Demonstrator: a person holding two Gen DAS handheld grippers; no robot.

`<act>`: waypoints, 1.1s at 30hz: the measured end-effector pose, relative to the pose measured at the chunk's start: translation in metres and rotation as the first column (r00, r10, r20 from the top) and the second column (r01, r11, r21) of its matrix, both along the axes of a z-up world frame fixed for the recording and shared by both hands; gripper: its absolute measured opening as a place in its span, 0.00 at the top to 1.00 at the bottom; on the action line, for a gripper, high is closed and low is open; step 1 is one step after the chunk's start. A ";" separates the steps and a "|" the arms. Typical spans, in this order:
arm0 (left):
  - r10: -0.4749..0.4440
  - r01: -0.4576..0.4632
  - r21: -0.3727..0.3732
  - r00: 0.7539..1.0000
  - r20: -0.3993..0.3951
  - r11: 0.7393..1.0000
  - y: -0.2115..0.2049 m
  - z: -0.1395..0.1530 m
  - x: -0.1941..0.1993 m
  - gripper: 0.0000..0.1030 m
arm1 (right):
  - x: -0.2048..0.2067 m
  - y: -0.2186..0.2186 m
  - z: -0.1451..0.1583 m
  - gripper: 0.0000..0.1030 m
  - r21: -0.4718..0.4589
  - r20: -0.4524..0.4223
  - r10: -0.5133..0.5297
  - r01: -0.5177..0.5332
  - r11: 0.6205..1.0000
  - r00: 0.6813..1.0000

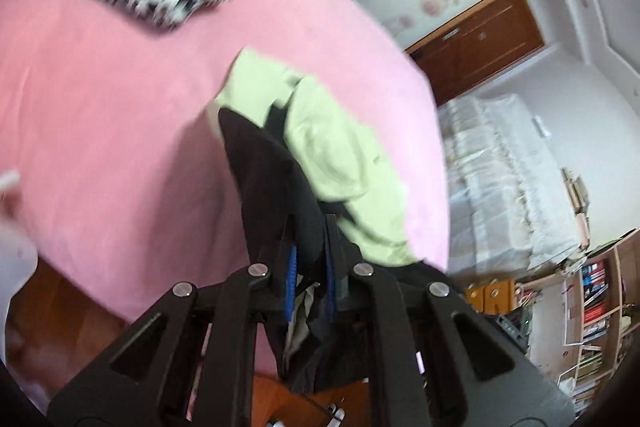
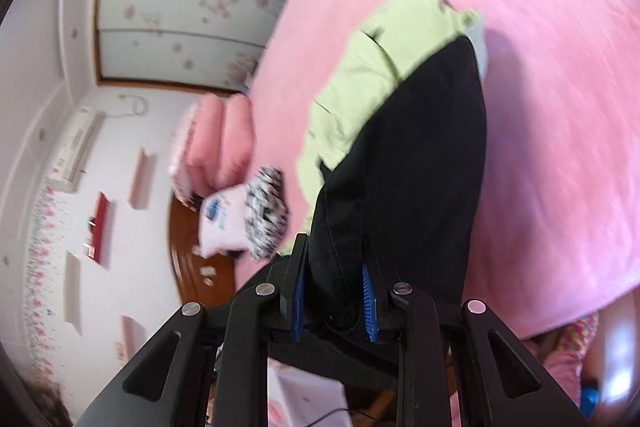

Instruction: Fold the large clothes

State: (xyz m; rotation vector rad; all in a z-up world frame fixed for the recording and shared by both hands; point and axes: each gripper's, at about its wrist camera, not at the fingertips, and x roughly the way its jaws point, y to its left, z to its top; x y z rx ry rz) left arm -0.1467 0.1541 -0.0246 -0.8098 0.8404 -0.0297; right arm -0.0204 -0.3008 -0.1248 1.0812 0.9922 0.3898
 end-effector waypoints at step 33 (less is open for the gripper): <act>0.084 0.108 0.393 0.894 -0.439 0.913 0.105 -0.119 0.541 0.88 | 0.402 -0.123 -0.081 0.75 -0.420 -0.160 -0.336 0.244 0.874 0.928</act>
